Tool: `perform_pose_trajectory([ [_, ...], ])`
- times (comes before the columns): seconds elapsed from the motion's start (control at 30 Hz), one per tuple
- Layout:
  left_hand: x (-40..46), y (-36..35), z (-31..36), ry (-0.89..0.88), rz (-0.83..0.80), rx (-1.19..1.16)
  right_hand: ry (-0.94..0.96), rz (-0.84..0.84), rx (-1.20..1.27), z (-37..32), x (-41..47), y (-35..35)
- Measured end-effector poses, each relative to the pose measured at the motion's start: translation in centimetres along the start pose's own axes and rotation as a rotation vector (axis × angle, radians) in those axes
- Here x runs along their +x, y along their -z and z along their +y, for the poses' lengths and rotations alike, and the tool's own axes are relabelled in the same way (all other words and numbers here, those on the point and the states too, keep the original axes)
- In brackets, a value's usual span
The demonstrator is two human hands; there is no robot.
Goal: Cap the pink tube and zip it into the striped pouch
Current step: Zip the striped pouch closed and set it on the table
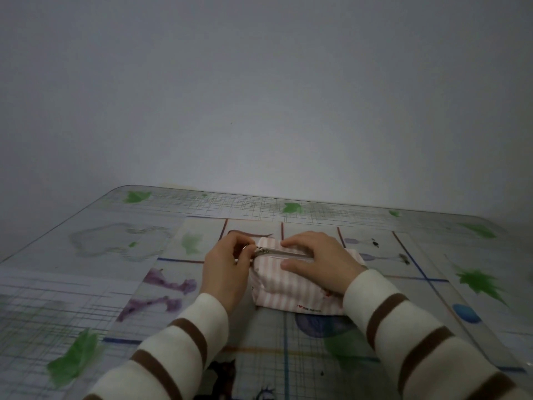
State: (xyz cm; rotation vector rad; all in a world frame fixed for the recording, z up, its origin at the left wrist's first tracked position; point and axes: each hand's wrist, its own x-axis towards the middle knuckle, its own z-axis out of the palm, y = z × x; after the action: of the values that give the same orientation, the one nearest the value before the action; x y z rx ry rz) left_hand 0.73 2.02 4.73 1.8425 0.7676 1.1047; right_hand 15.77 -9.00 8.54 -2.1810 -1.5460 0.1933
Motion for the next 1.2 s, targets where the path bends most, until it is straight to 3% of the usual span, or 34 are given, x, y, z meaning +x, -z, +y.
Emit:
perform_pose_trajectory([
  [0.13, 0.0, 0.1, 0.1, 0.029, -0.015, -0.025, -0.007, -0.048, -0.019, -0.2, -0.1, 0.2],
  [0.3, 0.0, 0.1, 0.2, 0.057, -0.023, -0.072, 0.024, -0.146, -0.211, -0.8, -0.2, -0.4],
  [0.8, 0.2, 0.7, 0.2, -0.026, -0.047, -0.125, 0.039, 0.081, -0.228, -2.5, 0.4, -2.8],
  [1.2, 0.3, 1.7, -1.0, -0.010, -0.025, -0.116, 0.019, 0.086, -0.147, -2.3, 0.3, -1.9],
])
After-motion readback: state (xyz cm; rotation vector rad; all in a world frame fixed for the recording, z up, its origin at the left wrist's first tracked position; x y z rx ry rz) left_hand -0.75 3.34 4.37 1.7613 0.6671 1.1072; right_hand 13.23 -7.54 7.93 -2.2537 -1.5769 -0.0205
